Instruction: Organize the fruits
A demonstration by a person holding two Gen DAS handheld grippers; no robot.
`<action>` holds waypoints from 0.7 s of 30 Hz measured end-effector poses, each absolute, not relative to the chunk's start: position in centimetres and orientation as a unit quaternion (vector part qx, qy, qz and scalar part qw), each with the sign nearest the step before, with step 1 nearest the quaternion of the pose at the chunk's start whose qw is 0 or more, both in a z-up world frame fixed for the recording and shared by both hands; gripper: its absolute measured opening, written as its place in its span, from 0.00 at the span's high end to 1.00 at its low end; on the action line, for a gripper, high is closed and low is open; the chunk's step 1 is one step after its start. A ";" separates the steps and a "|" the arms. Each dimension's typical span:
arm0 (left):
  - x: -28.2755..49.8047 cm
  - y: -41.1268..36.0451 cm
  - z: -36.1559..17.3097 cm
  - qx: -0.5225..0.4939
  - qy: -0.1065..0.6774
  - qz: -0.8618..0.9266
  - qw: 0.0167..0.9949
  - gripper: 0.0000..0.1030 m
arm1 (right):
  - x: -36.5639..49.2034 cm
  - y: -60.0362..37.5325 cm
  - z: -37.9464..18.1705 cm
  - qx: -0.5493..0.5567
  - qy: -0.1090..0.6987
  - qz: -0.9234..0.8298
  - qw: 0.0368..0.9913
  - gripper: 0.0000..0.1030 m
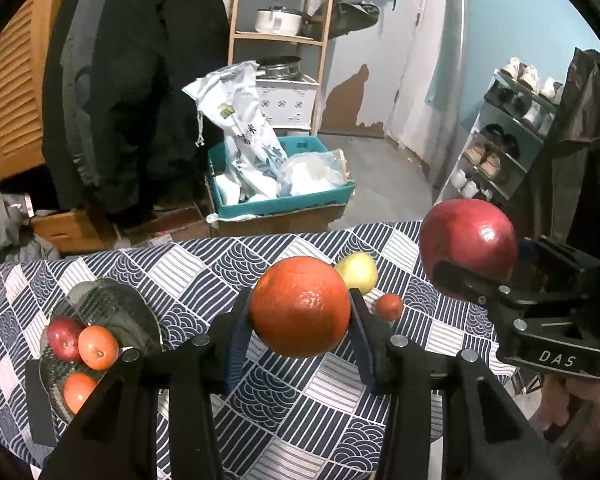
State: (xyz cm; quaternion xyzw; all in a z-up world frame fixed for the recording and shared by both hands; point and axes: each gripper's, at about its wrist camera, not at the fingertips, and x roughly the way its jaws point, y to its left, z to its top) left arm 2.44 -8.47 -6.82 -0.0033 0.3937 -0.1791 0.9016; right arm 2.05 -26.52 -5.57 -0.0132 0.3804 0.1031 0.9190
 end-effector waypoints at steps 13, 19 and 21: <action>2.7 -5.3 -6.1 -0.025 0.388 -0.157 0.908 0.55 | 3.6 -23.1 -5.1 -0.018 0.380 0.125 0.916 0.27; 2.8 -3.4 -6.2 -0.036 0.388 -0.142 0.910 0.55 | 4.4 -20.7 -4.7 -0.023 0.378 0.139 0.915 0.27; 2.8 -2.7 -6.1 -0.040 0.386 -0.137 0.912 0.55 | 4.6 -19.8 -4.6 -0.025 0.379 0.145 0.914 0.27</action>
